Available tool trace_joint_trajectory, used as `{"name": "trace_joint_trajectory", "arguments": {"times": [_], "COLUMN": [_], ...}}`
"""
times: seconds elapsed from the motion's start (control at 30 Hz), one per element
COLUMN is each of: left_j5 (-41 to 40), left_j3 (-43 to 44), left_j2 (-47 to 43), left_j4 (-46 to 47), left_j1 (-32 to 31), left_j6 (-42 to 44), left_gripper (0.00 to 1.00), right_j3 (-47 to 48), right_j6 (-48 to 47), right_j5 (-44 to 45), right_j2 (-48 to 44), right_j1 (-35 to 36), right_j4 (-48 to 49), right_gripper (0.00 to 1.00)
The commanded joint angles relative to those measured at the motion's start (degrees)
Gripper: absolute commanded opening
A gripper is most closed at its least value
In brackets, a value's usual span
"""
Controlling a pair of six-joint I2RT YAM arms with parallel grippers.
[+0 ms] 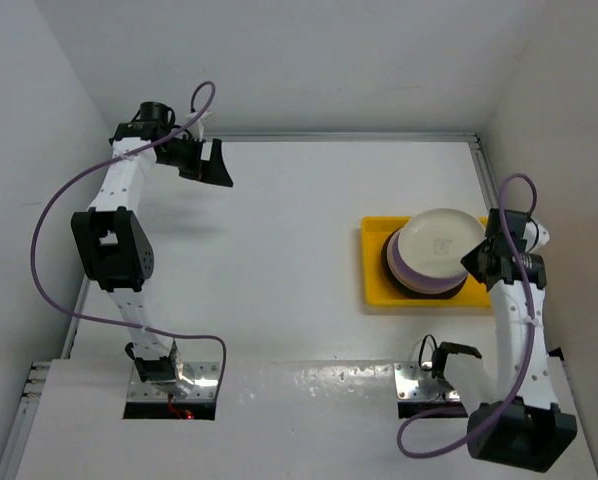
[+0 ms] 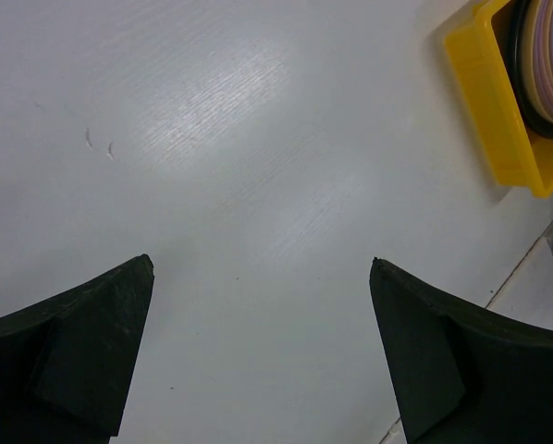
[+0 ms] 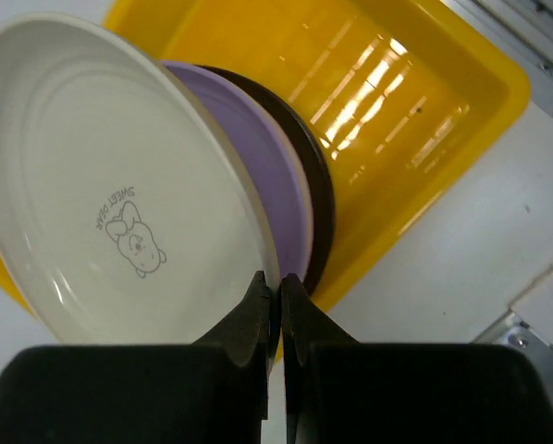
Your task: Place the plates into the plastic bin on the countertop
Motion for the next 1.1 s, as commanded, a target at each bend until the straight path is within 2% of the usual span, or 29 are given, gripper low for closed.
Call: {"name": "trace_joint_trajectory", "arguments": {"times": [0.0,0.13,0.17,0.27,0.3,0.33,0.4,0.43,0.5,0.63,0.7,0.83,0.87,0.93,1.07], "left_j5": [2.6,3.1,3.1,4.3,4.3,4.3,4.9,4.9,5.4,5.4,5.4,2.7,1.8,-0.3,-0.3], "left_j3": [0.5,-1.4,-1.4,-2.6,-3.1,-3.1,-3.7,-3.7,-3.7,-3.7,-3.2,-3.2,-3.2,-3.2,-7.3], "left_j2": [-0.3,-1.4,-1.4,-1.4,-1.4,-1.4,-1.9,-2.5,-2.5,-2.5,-2.5,-3.2,-3.7,-3.7,-6.1], "left_j4": [0.9,0.9,0.9,0.9,0.9,0.9,0.9,0.4,0.4,0.4,0.4,0.4,0.4,0.4,0.4], "left_j1": [0.1,0.7,1.3,1.8,2.3,2.3,2.9,2.9,3.4,3.4,3.4,3.4,3.4,3.4,3.4], "left_j6": [0.4,1.5,1.5,1.5,1.5,1.5,1.5,1.5,1.5,1.5,1.5,1.5,1.5,1.5,1.5], "left_gripper": [1.00,1.00,1.00,1.00,1.00,1.00,1.00,1.00,1.00,1.00,1.00,1.00,1.00,1.00,1.00], "right_j3": [-1.3,-2.9,-3.7,-5.9,-5.8,-5.8,-5.9,-6.3,-6.8,-7.0,-4.6,4.1,8.0,9.3,10.1], "right_j6": [0.3,-0.7,-1.0,-2.9,-2.7,-2.5,-2.0,-1.8,-1.4,-2.4,-2.1,-5.7,-7.2,-8.5,-4.3], "right_j5": [-1.6,-0.1,-0.8,-4.4,-5.0,-5.0,-2.7,-2.1,0.5,1.2,2.1,2.5,1.7,1.4,1.9], "right_j2": [2.2,4.9,5.1,7.8,8.4,8.9,9.9,9.9,8.9,7.1,6.2,2.3,0.4,-3.2,-12.6], "right_j1": [-2.9,-3.3,-3.7,-4.1,-4.1,-4.1,-3.7,-3.6,-3.7,-4.3,-4.4,-4.0,-4.0,-3.9,-3.7], "right_j4": [1.4,3.1,7.4,10.6,10.1,9.1,5.9,5.4,4.5,4.8,3.3,-0.4,-0.9,-2.5,-10.8], "right_gripper": [0.00,0.00,0.00,0.09,0.15,0.33,0.53,0.66,0.75,0.76,0.80,1.00,1.00,1.00,1.00]}}
